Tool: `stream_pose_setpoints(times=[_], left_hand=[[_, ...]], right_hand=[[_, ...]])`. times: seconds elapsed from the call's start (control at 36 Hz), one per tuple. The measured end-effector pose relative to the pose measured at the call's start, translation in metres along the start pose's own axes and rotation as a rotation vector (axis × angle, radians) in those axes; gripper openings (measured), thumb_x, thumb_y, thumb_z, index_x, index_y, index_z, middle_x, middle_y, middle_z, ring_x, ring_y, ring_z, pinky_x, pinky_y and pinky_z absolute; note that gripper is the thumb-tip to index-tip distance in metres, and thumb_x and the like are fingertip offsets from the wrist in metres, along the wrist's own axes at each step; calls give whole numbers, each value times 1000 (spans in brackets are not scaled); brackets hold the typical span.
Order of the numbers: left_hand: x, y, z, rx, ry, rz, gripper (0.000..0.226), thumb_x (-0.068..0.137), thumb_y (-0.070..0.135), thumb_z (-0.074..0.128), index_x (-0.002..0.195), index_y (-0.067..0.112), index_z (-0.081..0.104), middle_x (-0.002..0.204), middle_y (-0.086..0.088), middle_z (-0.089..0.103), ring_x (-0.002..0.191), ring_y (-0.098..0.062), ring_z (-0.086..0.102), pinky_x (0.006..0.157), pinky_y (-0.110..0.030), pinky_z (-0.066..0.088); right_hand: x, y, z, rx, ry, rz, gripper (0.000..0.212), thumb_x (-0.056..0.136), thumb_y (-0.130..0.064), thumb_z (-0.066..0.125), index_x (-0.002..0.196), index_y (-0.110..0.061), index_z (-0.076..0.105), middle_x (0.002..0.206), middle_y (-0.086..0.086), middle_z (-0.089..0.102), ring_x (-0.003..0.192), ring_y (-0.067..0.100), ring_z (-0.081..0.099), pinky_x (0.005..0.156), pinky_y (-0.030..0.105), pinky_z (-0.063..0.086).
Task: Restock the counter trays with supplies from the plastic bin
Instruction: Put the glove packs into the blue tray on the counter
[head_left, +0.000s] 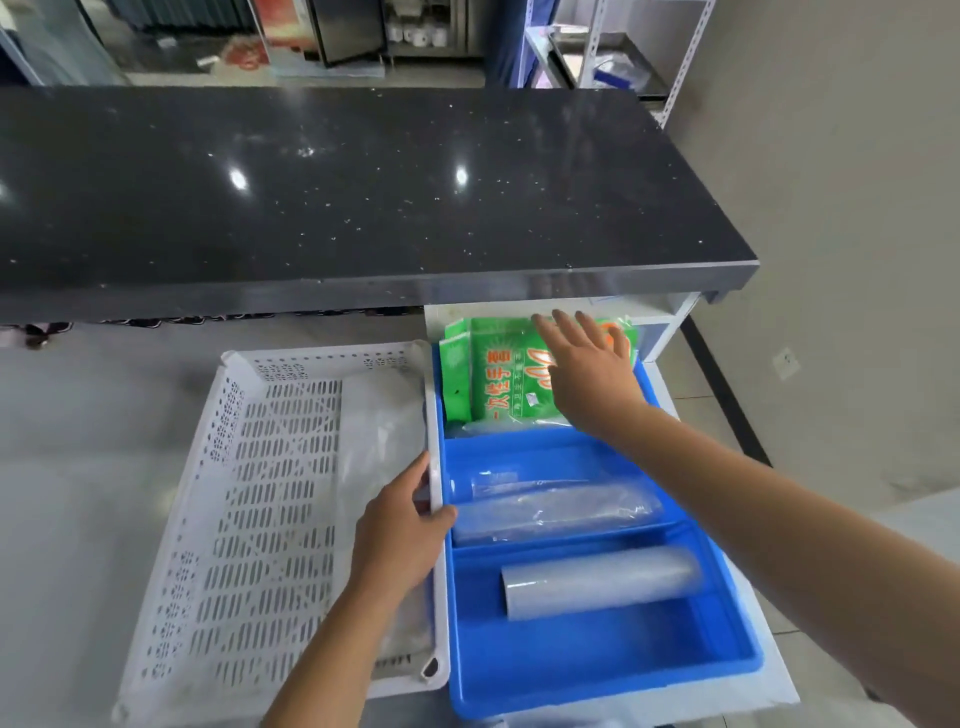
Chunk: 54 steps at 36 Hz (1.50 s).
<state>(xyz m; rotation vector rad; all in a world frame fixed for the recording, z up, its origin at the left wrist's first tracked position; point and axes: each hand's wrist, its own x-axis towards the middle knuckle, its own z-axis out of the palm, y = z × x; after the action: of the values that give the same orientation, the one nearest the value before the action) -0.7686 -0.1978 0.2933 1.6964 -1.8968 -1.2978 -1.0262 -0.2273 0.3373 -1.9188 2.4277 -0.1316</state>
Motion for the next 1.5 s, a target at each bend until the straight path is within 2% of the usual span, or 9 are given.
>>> stream_pose_setpoints(times=[0.11, 0.28, 0.44, 0.53, 0.69, 0.83, 1.11, 1.36, 1.5], left_hand=[[-2, 1, 1, -12, 21, -22, 72, 86, 24, 73, 149, 38, 40, 133, 10, 64, 114, -15, 65, 98, -38, 52], [-17, 1, 5, 6, 43, 24, 67, 90, 23, 69, 150, 34, 41, 134, 10, 63, 108, -6, 64, 91, -26, 51], [-72, -5, 23, 202, 87, 165, 74, 90, 38, 66, 154, 31, 29, 157, 10, 37, 143, -8, 36, 115, -25, 29], [-104, -6, 42, 392, 155, 211, 73, 91, 54, 54, 155, 28, 30, 161, -1, 32, 146, -18, 31, 117, -29, 23], [-128, -7, 73, 619, 271, 211, 69, 93, 58, 41, 149, 17, 45, 161, -13, 32, 135, -36, 46, 110, -52, 39], [-120, -5, 80, 682, 378, 219, 58, 95, 51, 41, 137, 17, 60, 155, -13, 43, 118, -37, 59, 96, -48, 48], [-117, -12, 88, 658, 469, 245, 50, 95, 39, 43, 131, 13, 66, 150, -9, 50, 123, -29, 61, 90, -39, 51], [-122, -5, 82, 657, 366, 177, 55, 95, 46, 39, 132, 13, 64, 154, -11, 45, 125, -33, 58, 95, -44, 50], [-132, -1, 64, 517, 243, 154, 66, 96, 60, 32, 151, 25, 40, 163, -6, 27, 147, -24, 31, 118, -40, 29]], right_hand=[[-58, 14, 14, 234, 42, -34, 64, 94, -28, 56, 152, -32, 27, 163, -1, 19, 151, 26, 9, 119, 56, 12], [-133, 57, 30, 275, 43, 62, 59, 89, -37, 65, 145, -27, 46, 159, 5, 31, 149, 31, 20, 115, 57, 22], [-184, 94, 37, 286, -4, 68, 58, 91, -47, 56, 145, -30, 43, 159, 4, 31, 148, 30, 20, 114, 58, 24], [-206, 97, 40, 367, -19, 71, 62, 90, -55, 40, 148, -33, 38, 160, 1, 28, 150, 26, 17, 115, 56, 24], [-228, 87, 49, 519, -45, 62, 57, 97, -40, 48, 151, -29, 34, 164, 0, 15, 152, 19, 6, 118, 53, 18], [-224, 86, 49, 561, -22, 69, 55, 96, -35, 49, 149, -27, 37, 163, 0, 15, 152, 20, 5, 118, 52, 17], [-224, 92, 57, 550, -44, 9, 58, 95, -36, 56, 149, -27, 38, 164, -1, 13, 152, 19, 2, 119, 49, 10], [-226, 91, 50, 425, -63, -34, 61, 91, -49, 41, 148, -26, 40, 164, 6, 14, 152, 24, -4, 119, 55, 7], [-234, 76, 28, 356, -86, -56, 58, 94, -52, 47, 146, -27, 43, 162, 6, 23, 152, 27, 4, 119, 54, 9]])
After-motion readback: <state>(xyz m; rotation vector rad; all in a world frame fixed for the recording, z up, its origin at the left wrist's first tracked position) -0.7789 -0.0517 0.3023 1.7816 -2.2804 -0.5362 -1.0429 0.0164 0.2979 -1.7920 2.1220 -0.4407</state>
